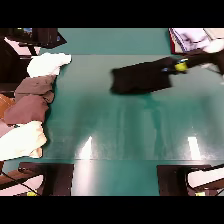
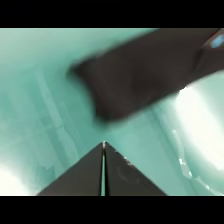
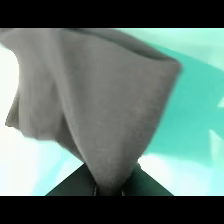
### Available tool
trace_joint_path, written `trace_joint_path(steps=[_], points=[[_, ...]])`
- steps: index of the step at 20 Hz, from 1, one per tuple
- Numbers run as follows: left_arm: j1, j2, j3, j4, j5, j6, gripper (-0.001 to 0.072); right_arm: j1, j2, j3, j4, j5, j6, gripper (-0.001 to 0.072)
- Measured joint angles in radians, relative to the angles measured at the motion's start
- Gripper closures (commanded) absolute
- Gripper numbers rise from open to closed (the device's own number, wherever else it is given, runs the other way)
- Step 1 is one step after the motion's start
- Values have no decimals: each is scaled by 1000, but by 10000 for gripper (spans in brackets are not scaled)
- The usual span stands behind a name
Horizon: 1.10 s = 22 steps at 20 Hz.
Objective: Fold the shirts.
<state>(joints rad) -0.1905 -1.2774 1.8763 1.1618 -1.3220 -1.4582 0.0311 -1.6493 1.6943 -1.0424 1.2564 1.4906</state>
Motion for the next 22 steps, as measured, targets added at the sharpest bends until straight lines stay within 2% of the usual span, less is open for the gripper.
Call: trace_joint_path(steps=[7, 12, 13, 14, 15, 16, 22], points=[[-13, -2, 0, 3, 6, -6, 681, -495, 212, -217, -117, -34, 46, 693], [-15, -2, 0, 2, 30, -8, 681, -709, 309, -377, -132, -59, 54, 691], [-15, -2, 0, 2, 35, -8, 681, -729, 324, -406, -133, -61, 55, 652], [-15, -2, 0, 2, 37, -8, 681, -742, 336, -430, -134, -61, 56, 442], [-15, -2, 0, 2, 39, -9, 681, -752, 346, -448, -133, -56, 56, 198], [-15, -2, 0, 2, 40, -9, 681, -761, 354, -460, -138, -47, 50, 110], [-15, -2, 0, 2, 21, -9, 681, -798, 370, -371, -177, 92, 25, 112]])
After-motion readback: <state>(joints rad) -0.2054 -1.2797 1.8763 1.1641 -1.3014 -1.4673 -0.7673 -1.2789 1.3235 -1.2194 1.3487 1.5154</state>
